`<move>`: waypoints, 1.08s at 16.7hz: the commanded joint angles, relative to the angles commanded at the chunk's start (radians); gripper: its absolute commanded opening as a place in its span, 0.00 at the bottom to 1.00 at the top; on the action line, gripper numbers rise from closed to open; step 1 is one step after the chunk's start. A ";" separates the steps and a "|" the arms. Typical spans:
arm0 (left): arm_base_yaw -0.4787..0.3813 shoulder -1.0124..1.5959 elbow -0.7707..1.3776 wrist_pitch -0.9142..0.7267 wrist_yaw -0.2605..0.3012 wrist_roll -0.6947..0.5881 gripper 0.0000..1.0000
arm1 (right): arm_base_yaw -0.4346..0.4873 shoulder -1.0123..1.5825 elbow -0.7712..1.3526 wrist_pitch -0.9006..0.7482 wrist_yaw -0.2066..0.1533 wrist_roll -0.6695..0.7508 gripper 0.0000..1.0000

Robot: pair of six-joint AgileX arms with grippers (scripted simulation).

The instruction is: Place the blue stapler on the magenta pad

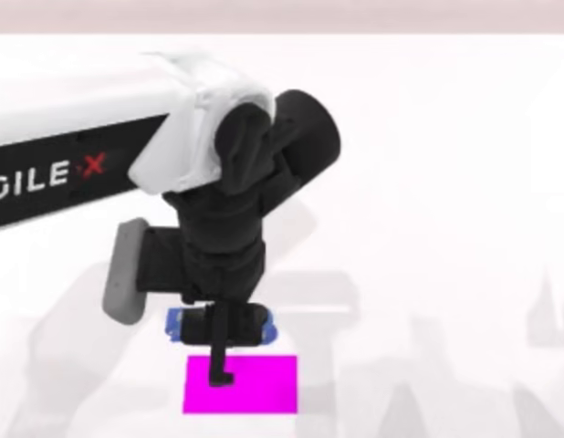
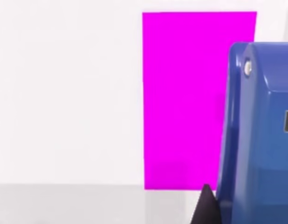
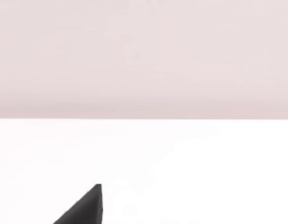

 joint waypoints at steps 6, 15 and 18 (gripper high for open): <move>-0.009 -0.004 0.004 0.015 0.006 -0.047 0.00 | 0.000 0.000 0.000 0.000 0.000 0.000 1.00; -0.001 0.081 -0.170 0.285 0.006 -0.041 0.00 | 0.000 0.000 0.000 0.000 0.000 0.000 1.00; -0.002 0.118 -0.243 0.388 0.006 -0.039 0.00 | 0.000 0.000 0.000 0.000 0.000 0.000 1.00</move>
